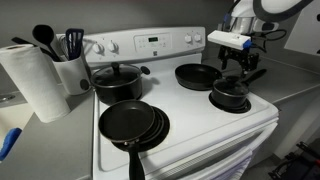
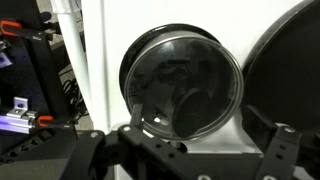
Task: Uncover the small pot on the stove
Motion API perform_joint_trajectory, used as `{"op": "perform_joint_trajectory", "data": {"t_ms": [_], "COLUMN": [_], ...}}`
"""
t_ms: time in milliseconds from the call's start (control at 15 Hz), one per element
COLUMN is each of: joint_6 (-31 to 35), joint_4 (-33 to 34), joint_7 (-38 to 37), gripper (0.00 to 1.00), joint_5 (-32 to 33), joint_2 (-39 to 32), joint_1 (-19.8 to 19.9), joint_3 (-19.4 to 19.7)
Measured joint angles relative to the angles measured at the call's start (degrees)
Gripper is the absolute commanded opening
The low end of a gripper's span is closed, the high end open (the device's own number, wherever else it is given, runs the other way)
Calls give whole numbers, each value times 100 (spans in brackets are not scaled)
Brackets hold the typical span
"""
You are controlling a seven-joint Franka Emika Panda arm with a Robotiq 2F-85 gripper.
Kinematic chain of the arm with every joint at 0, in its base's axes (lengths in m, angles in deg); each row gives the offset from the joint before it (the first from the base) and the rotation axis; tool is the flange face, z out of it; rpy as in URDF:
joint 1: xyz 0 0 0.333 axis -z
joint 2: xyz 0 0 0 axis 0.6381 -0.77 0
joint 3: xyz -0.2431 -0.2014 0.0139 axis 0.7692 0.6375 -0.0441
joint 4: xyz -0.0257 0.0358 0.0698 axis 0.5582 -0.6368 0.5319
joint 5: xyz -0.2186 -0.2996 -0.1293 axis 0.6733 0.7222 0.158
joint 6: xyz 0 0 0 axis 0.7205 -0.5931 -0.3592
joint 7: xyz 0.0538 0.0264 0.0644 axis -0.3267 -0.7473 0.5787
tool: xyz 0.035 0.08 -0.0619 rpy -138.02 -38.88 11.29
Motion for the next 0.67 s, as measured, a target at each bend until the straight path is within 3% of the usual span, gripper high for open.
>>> {"op": "perform_joint_trajectory", "data": {"t_ms": [667], "joint_6": [-18], "joint_4": [197], "joint_7": [-330], "gripper": [100], "joint_5": [490], "joint_2": [-485], "joint_1": [-28], "joint_3": [283]}}
